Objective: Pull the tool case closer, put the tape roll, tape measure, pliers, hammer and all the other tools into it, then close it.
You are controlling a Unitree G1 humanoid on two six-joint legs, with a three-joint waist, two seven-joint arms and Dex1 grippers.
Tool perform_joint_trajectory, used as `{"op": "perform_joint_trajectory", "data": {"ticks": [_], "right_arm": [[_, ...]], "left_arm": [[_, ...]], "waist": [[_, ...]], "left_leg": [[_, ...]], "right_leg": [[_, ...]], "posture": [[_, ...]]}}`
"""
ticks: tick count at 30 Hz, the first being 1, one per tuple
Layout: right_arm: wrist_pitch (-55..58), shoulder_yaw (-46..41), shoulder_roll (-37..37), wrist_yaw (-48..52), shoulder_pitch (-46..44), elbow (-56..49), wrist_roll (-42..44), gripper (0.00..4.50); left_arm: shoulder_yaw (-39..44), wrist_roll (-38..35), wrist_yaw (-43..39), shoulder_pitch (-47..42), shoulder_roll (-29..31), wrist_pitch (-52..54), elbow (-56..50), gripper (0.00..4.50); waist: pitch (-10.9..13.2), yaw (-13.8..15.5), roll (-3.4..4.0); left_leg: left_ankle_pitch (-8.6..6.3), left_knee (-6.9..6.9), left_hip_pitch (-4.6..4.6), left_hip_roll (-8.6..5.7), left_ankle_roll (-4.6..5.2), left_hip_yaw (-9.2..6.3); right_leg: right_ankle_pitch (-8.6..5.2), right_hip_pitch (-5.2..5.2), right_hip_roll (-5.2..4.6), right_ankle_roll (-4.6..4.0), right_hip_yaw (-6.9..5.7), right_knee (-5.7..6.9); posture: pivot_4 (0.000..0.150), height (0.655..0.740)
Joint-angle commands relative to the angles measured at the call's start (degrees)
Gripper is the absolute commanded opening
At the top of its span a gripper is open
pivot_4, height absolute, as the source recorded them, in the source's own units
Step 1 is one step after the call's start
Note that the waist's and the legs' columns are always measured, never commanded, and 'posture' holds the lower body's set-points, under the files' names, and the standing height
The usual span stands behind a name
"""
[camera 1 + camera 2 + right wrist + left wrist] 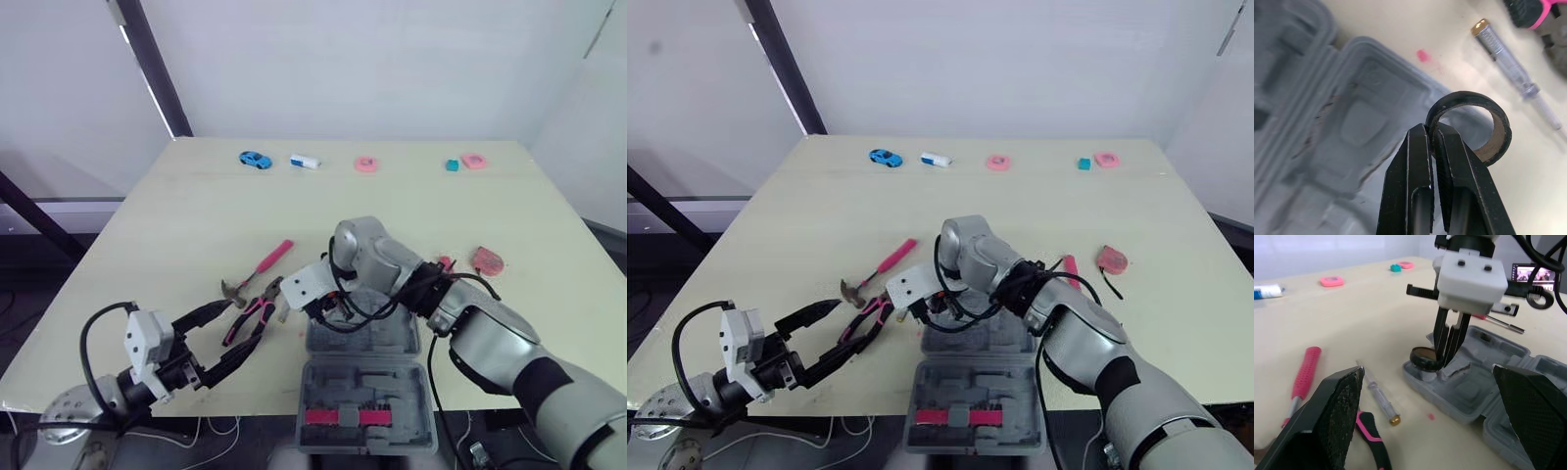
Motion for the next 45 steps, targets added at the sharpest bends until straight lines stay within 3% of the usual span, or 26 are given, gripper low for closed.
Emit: {"op": "perform_joint_trajectory", "data": {"ticks": [1, 37, 41, 42, 45], "right_arm": [[-1.80, -0.22, 0.11, -0.83, -0.43, 0.71, -0.72, 0.12], [-2.10, -2.31, -0.39, -0.99, 0.79, 1.08, 0.08, 0.12], [-1.87, -2.61, -0.39, -2.61, 0.87, 1.55, -0.31, 1.11], [-1.68, -2.80, -0.37, -2.89, 0.83, 1.42, -0.26, 1.61], [-0.83, -3.15, -0.56, -2.76, 0.93, 0.10, 0.20, 1.61]], "left_arm": [[0.58, -0.54, 0.03, -0.46, 0.60, -0.61, -1.60, 4.50], [-2.22, 1.40, -2.45, -5.14, 2.01, -1.43, 3.18, 4.50], [-2.74, 1.44, -2.91, -5.89, 2.13, -1.07, 3.39, 4.50], [-2.87, 1.47, -2.95, -6.06, 2.15, -1.04, 3.47, 4.50], [-3.17, 1.57, -3.10, -6.43, 2.18, -1.06, 3.79, 4.50]], "waist": [[0.00, -0.03, 0.00], [0.01, -0.27, 0.00], [0.01, -0.31, 0.01], [0.01, -0.32, 0.00], [0.01, -0.35, 0.00]], "left_leg": [[0.00, 0.00, 0.00, 0.00, 0.00, 0.01], [-0.01, -0.04, 0.00, 0.01, 0.00, 0.01], [-0.01, -0.04, 0.00, 0.01, 0.00, 0.01], [-0.01, -0.04, 0.00, 0.01, 0.00, 0.02], [-0.01, -0.04, -0.01, 0.01, 0.00, 0.02]], "right_leg": [[0.00, 0.00, 0.00, 0.00, 0.01, -0.01], [0.00, -0.02, -0.01, -0.01, 0.01, -0.02], [0.00, -0.03, -0.01, -0.01, 0.01, -0.02], [0.00, -0.04, -0.01, -0.01, 0.01, -0.02], [0.00, -0.04, -0.01, -0.01, 0.01, -0.02]], "posture": [[0.150, 0.7400], [0.150, 0.7400], [0.150, 0.7400], [0.150, 0.7400], [0.150, 0.7400]]}}
